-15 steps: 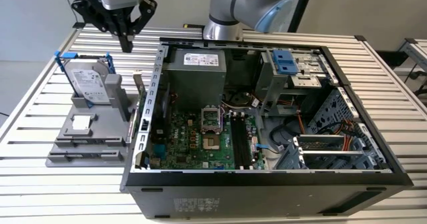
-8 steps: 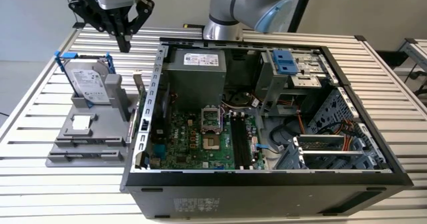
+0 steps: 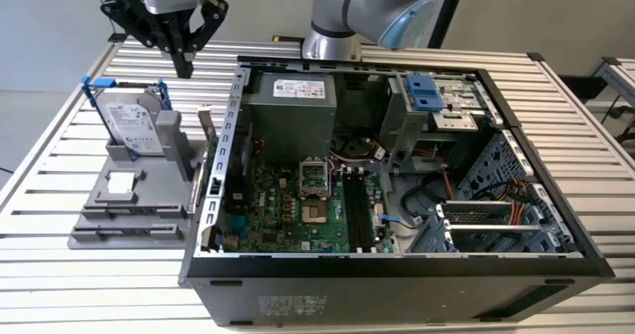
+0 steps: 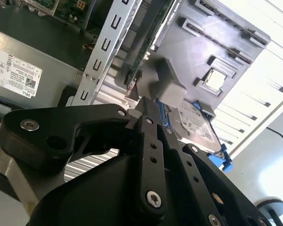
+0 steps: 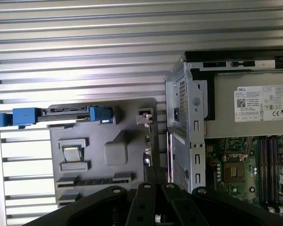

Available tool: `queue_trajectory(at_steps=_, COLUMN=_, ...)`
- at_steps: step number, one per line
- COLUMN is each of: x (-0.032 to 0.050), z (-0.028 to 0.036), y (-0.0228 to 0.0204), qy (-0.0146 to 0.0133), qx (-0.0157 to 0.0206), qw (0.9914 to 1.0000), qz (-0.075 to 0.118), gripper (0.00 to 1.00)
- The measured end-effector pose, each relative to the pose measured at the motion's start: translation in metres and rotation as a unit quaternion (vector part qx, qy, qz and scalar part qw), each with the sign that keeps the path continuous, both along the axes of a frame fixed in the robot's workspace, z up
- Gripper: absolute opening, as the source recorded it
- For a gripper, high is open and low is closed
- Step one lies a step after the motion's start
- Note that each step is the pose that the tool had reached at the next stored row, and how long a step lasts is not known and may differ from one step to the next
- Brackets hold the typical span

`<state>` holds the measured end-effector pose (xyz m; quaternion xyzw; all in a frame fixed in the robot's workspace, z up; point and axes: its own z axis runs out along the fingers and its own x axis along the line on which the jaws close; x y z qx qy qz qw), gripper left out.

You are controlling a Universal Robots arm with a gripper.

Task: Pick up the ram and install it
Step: 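Reach for the ram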

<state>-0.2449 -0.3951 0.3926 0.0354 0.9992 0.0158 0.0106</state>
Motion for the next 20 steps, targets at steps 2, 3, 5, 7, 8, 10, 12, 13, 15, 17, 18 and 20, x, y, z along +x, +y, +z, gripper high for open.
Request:
queue_trajectory(at_steps=2, x=-0.0038, z=0.0, y=0.0001, qy=0.0, qx=0.0, qw=1.0, qz=0.0, gripper=0.0)
queue_trajectory(at_steps=3, x=-0.0067, z=0.0, y=0.0001, qy=0.0, qx=0.0, qw=1.0, qz=0.0, gripper=0.0)
queue_trajectory(at_steps=5, x=-0.0137, z=0.0, y=0.0001, qy=0.0, qx=0.0, qw=1.0, qz=0.0, gripper=0.0)
queue_trajectory(at_steps=7, x=-0.022, z=0.0, y=0.0002, qy=-0.0001, qx=0.0, qw=1.0, qz=0.0, gripper=0.0)
queue_trajectory(at_steps=8, x=-0.0256, z=0.0, y=0.0003, qy=-0.0001, qx=0.0, qw=1.0, qz=0.0, gripper=0.0)
queue_trajectory(at_steps=10, x=-0.0312, z=0.0, y=0.0007, qy=-0.0001, qx=0.0, qw=1.0, qz=0.0, gripper=0.0)
queue_trajectory(at_steps=12, x=-0.0371, z=0.0, y=0.0009, qy=-0.0001, qx=0.0, qw=1.0, qz=0.0, gripper=0.0)
queue_trajectory(at_steps=13, x=-0.0402, z=0.0, y=0.001, qy=-0.0001, qx=0.0, qw=1.0, qz=0.001, gripper=0.0)
queue_trajectory(at_steps=15, x=-0.0468, z=0.0, y=0.0013, qy=-0.0001, qx=0.0, qw=1.0, qz=0.001, gripper=0.0)
queue_trajectory(at_steps=17, x=-0.0537, z=0.0, y=0.0014, qy=-0.0001, qx=0.0, qw=1.0, qz=0.001, gripper=0.0)
queue_trajectory(at_steps=18, x=-0.0572, z=0.0, y=0.0017, qy=-0.0001, qx=0.0, qw=1.0, qz=0.001, gripper=0.0)
queue_trajectory(at_steps=20, x=-0.0633, z=0.0, y=0.0019, qy=-0.0001, qx=0.0, qw=1.0, qz=0.001, gripper=0.0)
